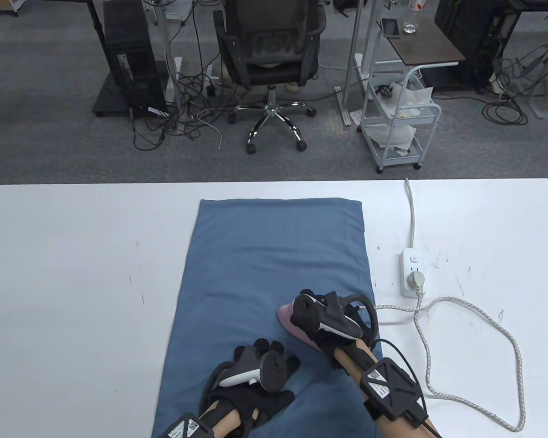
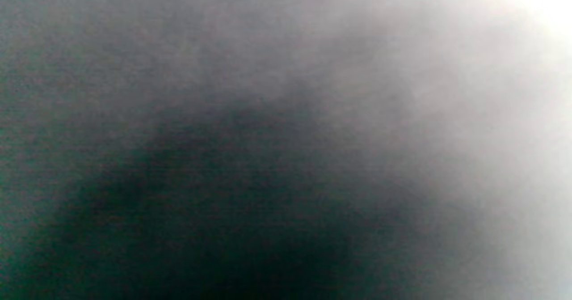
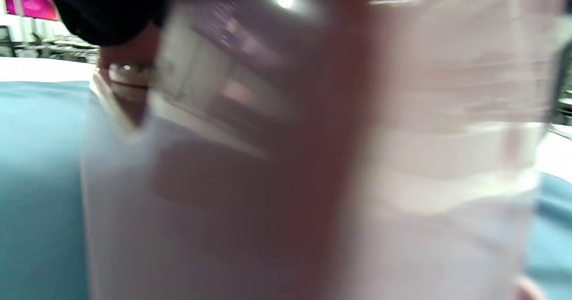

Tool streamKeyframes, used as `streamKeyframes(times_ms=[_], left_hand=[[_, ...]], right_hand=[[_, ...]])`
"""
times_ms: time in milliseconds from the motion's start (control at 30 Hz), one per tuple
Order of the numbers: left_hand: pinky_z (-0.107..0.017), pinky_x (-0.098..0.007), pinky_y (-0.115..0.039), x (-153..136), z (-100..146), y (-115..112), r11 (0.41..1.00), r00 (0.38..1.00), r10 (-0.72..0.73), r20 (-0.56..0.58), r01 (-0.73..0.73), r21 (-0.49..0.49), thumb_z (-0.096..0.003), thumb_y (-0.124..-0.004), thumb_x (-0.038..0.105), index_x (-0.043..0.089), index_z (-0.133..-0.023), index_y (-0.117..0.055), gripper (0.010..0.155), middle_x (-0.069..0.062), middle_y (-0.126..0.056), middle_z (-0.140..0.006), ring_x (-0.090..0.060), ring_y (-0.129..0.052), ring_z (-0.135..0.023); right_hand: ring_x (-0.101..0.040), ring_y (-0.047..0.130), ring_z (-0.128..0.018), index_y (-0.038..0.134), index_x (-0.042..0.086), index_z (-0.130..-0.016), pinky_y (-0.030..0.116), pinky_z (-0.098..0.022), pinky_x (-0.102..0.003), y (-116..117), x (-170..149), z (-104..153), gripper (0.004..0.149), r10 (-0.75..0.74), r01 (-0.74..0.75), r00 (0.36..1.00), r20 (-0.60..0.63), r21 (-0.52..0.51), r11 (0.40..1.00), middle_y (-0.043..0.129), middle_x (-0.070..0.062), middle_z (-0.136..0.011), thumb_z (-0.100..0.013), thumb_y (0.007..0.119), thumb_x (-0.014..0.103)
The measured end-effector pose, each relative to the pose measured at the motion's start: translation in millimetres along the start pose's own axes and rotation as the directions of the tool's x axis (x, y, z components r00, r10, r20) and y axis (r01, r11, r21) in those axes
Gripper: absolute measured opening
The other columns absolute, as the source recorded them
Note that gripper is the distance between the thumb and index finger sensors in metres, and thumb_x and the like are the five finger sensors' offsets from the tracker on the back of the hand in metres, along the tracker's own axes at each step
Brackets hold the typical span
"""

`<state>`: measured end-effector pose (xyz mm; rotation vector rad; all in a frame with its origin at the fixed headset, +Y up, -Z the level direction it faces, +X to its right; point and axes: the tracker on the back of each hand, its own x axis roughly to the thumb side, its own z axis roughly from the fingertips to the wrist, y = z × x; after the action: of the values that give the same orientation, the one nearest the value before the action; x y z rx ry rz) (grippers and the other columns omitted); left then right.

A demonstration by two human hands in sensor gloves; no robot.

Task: Iron pillowcase with electric iron on table

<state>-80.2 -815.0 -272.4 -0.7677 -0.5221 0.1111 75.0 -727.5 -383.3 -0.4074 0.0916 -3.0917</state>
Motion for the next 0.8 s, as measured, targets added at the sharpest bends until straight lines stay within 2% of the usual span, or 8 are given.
streamKeyframes(times_ms=[167,267,400,467,567,700,800], left_hand=[[-0.060,-0.065,0.015,0.2,-0.2,-0.1,1.000,1.000,0.001,0.001,-0.001,-0.002,-0.0489,-0.038,0.063,0.047,-0.097,0.013,0.072,0.003,0.034,-0.099,-0.032,0.035,-0.090],[-0.060,-0.065,0.015,0.5,-0.1,-0.2,1.000,1.000,0.000,0.001,0.000,-0.001,-0.0490,-0.038,0.063,0.047,-0.097,0.014,0.072,0.003,0.034,-0.099,-0.032,0.035,-0.090],[-0.060,-0.065,0.015,0.7,0.0,-0.3,1.000,1.000,0.001,0.000,-0.001,-0.001,-0.0490,-0.038,0.063,0.047,-0.097,0.013,0.072,0.003,0.034,-0.099,-0.032,0.035,-0.090],[-0.060,-0.065,0.015,0.7,0.0,-0.4,1.000,1.000,0.000,0.000,0.000,-0.001,-0.0490,-0.038,0.063,0.047,-0.097,0.013,0.072,0.003,0.034,-0.099,-0.032,0.035,-0.090],[-0.061,-0.065,0.015,0.7,0.0,-0.5,1.000,1.000,-0.001,-0.001,0.001,0.000,-0.0490,-0.038,0.063,0.047,-0.097,0.013,0.072,0.003,0.034,-0.099,-0.032,0.035,-0.091],[-0.061,-0.065,0.015,0.6,0.0,-0.4,1.000,1.000,-0.001,-0.002,0.001,0.000,-0.0490,-0.038,0.063,0.047,-0.097,0.014,0.072,0.003,0.034,-0.099,-0.032,0.035,-0.090],[-0.061,-0.065,0.015,0.6,0.0,-0.4,1.000,1.000,-0.002,-0.002,0.002,0.000,-0.0490,-0.038,0.063,0.047,-0.097,0.014,0.072,0.003,0.034,-0.099,-0.031,0.035,-0.090]], right_hand=[[-0.008,0.094,-0.027,0.070,0.014,-0.096,0.091,-0.038,-0.037,3.7,-19.4,-45.5,0.066,0.005,-0.005,0.987,-0.160,-0.002,1.000,0.093,0.008,-0.045,-0.045,0.074,0.056],[-0.008,0.094,-0.028,0.069,0.014,-0.096,0.091,-0.038,-0.037,4.3,-23.4,-57.8,0.066,0.004,-0.004,0.985,-0.171,0.004,1.000,0.093,0.008,-0.046,-0.045,0.074,0.056],[-0.008,0.095,-0.027,0.071,0.015,-0.094,0.092,-0.037,-0.036,2.5,-26.0,-59.3,0.065,-0.028,0.031,0.985,-0.168,0.013,0.999,0.094,0.008,-0.045,-0.044,0.075,0.055],[-0.008,0.096,-0.027,0.073,0.016,-0.092,0.092,-0.037,-0.036,-0.7,-25.4,-54.9,0.063,-0.060,0.065,0.988,-0.143,0.029,0.997,0.095,0.009,-0.044,-0.043,0.075,0.056],[-0.009,0.096,-0.026,0.075,0.015,-0.091,0.092,-0.036,-0.037,-8.0,-13.0,-35.9,0.062,-0.131,0.129,0.990,-0.051,-0.039,0.991,0.095,0.008,-0.044,-0.043,0.076,0.055],[-0.009,0.096,-0.027,0.074,0.016,-0.090,0.092,-0.037,-0.037,-13.5,11.1,-9.6,0.062,-0.072,0.074,0.993,0.096,-0.014,0.997,0.095,0.008,-0.045,-0.043,0.075,0.055],[-0.009,0.096,-0.028,0.075,0.016,-0.090,0.092,-0.038,-0.037,-10.7,21.3,0.9,0.061,-0.035,0.032,0.987,0.157,0.019,0.999,0.095,0.008,-0.046,-0.043,0.075,0.055]])
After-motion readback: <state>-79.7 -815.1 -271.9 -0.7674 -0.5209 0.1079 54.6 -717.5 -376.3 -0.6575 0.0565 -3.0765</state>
